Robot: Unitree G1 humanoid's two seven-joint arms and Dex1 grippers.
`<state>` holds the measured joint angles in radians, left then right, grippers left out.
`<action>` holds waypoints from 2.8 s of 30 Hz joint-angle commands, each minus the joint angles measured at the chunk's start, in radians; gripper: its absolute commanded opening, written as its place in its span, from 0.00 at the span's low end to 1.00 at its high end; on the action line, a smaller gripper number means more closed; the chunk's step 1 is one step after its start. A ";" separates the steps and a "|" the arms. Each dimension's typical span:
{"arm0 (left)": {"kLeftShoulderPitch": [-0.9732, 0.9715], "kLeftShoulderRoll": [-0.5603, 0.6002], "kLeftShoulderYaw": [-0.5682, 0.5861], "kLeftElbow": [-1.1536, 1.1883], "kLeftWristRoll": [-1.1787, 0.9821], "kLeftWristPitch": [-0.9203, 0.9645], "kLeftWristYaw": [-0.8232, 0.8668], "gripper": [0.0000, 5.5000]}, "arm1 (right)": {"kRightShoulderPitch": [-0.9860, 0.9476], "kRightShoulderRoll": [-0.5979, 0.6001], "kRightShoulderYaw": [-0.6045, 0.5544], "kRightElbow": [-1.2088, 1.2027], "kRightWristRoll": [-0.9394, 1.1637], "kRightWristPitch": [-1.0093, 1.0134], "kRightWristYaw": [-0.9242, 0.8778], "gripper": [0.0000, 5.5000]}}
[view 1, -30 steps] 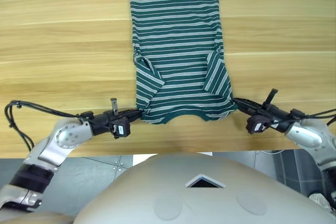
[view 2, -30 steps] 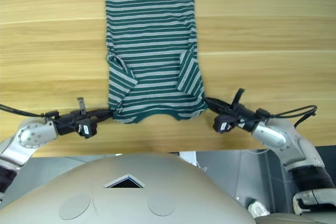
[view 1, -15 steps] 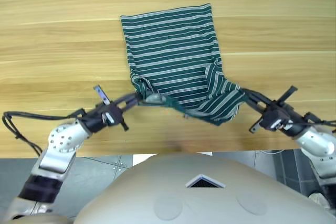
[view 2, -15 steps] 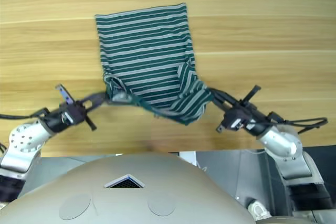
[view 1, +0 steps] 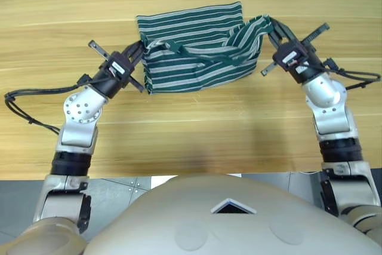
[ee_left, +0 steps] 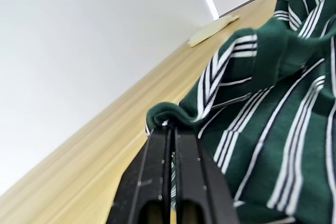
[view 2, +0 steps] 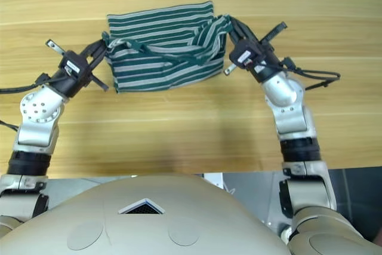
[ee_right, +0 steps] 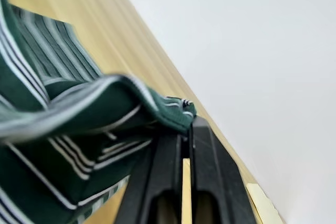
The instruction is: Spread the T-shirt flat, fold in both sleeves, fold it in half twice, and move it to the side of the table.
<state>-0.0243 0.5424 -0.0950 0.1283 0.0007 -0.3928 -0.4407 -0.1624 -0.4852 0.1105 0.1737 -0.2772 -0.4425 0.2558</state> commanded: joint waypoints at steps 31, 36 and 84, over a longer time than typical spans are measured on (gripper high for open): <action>-0.600 -0.181 0.028 1.079 0.164 -0.176 0.220 0.35 | -0.667 0.236 0.138 1.060 -0.161 -0.007 -0.340 0.15; -0.593 -0.172 0.054 1.123 0.161 -0.128 0.298 0.47 | -0.714 0.285 0.084 1.124 -0.105 0.076 -0.334 0.29; 0.492 0.238 0.038 -0.649 -0.086 0.165 0.067 0.72 | 0.324 -0.008 0.131 -0.315 -0.236 0.020 -0.111 0.52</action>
<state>0.4176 0.7692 -0.1270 -0.4276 -0.0083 -0.2537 -0.3419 0.0852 -0.4561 0.2422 -0.0512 -0.5346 -0.4253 0.0893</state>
